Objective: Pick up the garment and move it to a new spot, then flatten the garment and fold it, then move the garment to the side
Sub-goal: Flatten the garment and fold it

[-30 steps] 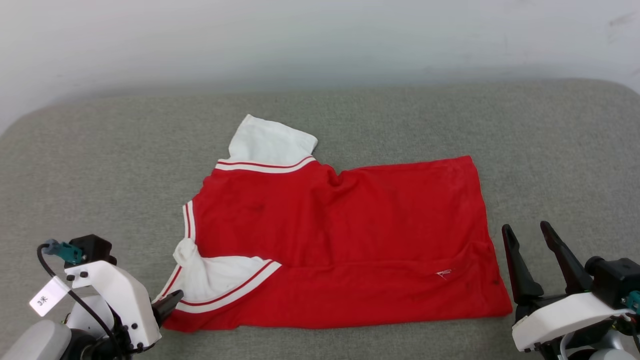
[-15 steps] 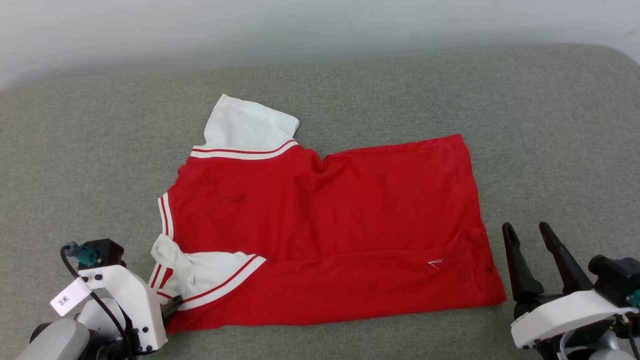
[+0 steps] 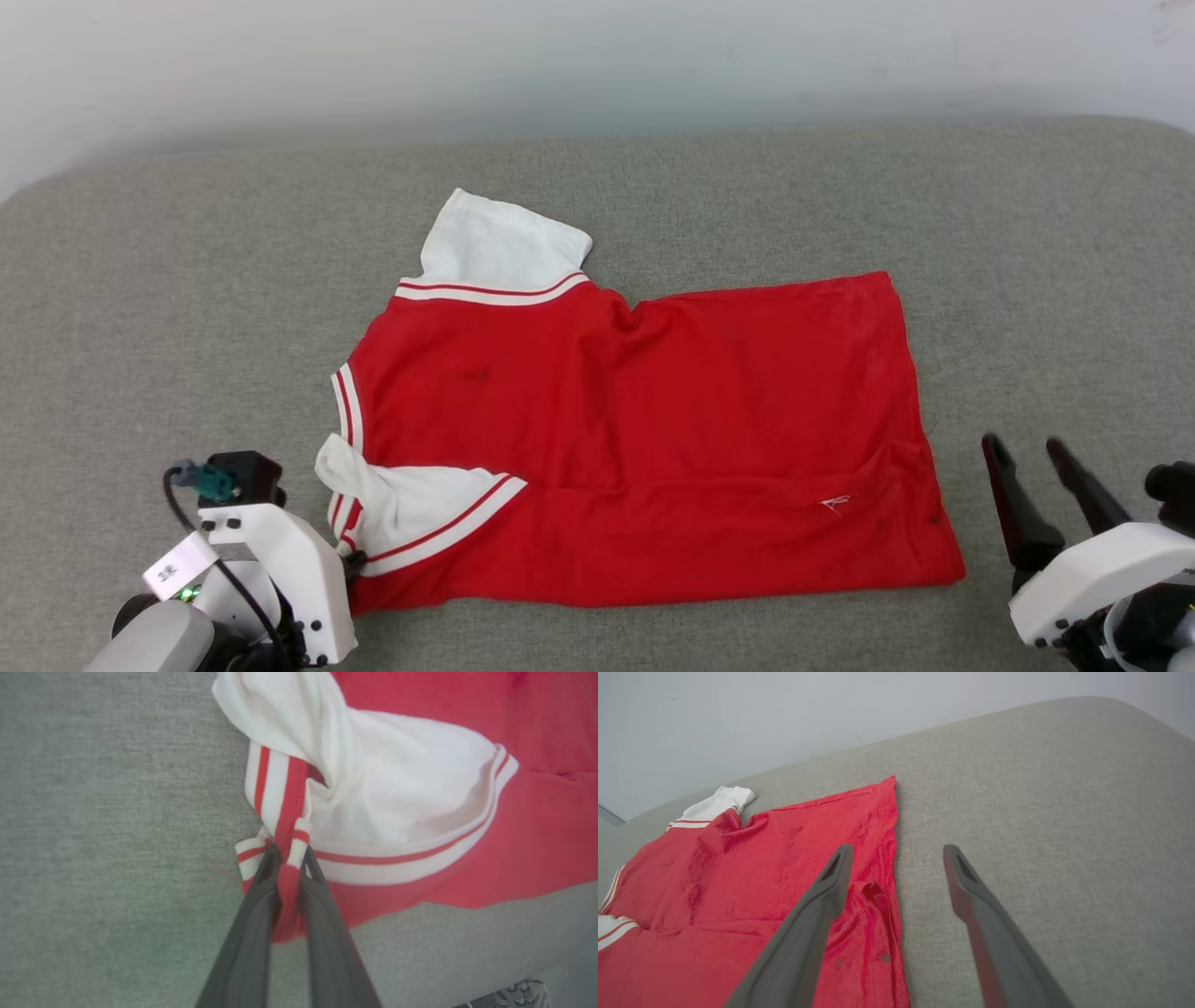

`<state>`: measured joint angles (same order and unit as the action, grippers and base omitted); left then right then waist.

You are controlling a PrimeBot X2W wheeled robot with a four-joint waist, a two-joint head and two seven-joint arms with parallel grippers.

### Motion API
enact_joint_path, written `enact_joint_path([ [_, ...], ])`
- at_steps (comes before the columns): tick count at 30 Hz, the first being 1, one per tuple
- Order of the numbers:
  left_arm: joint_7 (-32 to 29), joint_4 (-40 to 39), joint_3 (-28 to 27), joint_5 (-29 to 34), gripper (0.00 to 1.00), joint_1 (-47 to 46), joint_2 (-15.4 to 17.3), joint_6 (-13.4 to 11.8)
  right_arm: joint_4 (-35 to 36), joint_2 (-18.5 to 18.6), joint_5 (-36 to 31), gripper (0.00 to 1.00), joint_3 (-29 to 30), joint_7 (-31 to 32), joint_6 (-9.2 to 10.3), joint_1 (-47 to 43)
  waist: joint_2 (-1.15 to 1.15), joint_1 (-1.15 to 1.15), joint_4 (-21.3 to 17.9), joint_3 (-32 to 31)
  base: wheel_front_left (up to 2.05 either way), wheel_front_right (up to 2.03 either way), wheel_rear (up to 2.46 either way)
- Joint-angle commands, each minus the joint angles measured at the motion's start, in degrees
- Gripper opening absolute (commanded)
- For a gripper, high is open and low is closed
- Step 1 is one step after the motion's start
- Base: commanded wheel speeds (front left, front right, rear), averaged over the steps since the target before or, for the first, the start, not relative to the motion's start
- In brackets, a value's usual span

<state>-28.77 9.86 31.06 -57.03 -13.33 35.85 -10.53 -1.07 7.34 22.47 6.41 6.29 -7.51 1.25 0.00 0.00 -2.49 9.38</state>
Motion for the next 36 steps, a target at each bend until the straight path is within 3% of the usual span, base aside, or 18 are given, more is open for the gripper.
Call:
enact_joint_path([
  [1, 0.79, -1.85, -0.17, 0.4, 0.0, 0.96, 0.42, -0.15, -1.07, 1.87, 1.21, 1.0, 0.1, 5.42, 0.05, -0.07, 0.0, 0.0, 0.46, -0.9, 0.0, 0.0, 0.0],
  [7, 2.84, -7.02, -1.17, 2.05, 0.0, 1.28, 2.03, -1.56, -1.73, 6.13, 4.67, 1.0, -1.31, 23.7, 0.05, -0.98, 0.0, 0.0, 1.1, -1.35, 0.0, 0.0, 0.0],
  [16, 3.05, -11.87, -1.6, 3.39, 0.0, 0.03, 2.89, -3.03, -2.91, 7.77, 6.17, 1.0, -5.7, 31.65, 0.05, 3.42, 0.0, 0.0, 2.01, 1.84, 0.0, 0.0, 0.0],
  [25, 3.96, -11.91, -1.48, 3.57, 0.0, 0.23, 2.29, -3.18, -11.07, 6.9, 8.09, 1.0, -11.69, 35.19, 0.04, 5.58, 0.0, 0.0, 2.39, 3.28, 0.0, 0.0, 0.0],
  [26, 4.19, -11.82, -1.53, 3.48, 0.0, 0.42, 2.2, -3.18, -11.61, 6.79, 8.26, 0.5, -12.23, 35.3, 0.04, 5.37, 0.0, 0.0, 2.36, 3.28, 0.0, 0.0, 0.0],
  [27, 4.26, -11.74, -1.49, 3.45, 0.0, 0.58, 2.16, -3.15, -12.03, 6.64, 8.56, 0.19, -12.67, 35.19, 0.03, 5.38, 0.0, 0.0, 2.36, 3.3, 0.0, 0.0, 0.0],
  [28, 4.46, -11.63, -1.5, 3.42, 0.0, 0.63, 2.13, -3.07, -12.37, 6.57, 8.76, 0.0, -12.94, 35.07, 0.03, 5.43, 0.0, 0.0, 2.35, 3.32, 0.0, 0.0, 0.0],
  [36, 5.86, -11.02, -1.76, 3.34, 0.0, 1.12, 1.97, -2.43, -11.48, 9.21, 8.83, 0.0, -11.65, 32.32, 0.08, 7.62, 0.0, 0.0, 2.31, 1.14, 0.0, 0.0, 0.0],
])
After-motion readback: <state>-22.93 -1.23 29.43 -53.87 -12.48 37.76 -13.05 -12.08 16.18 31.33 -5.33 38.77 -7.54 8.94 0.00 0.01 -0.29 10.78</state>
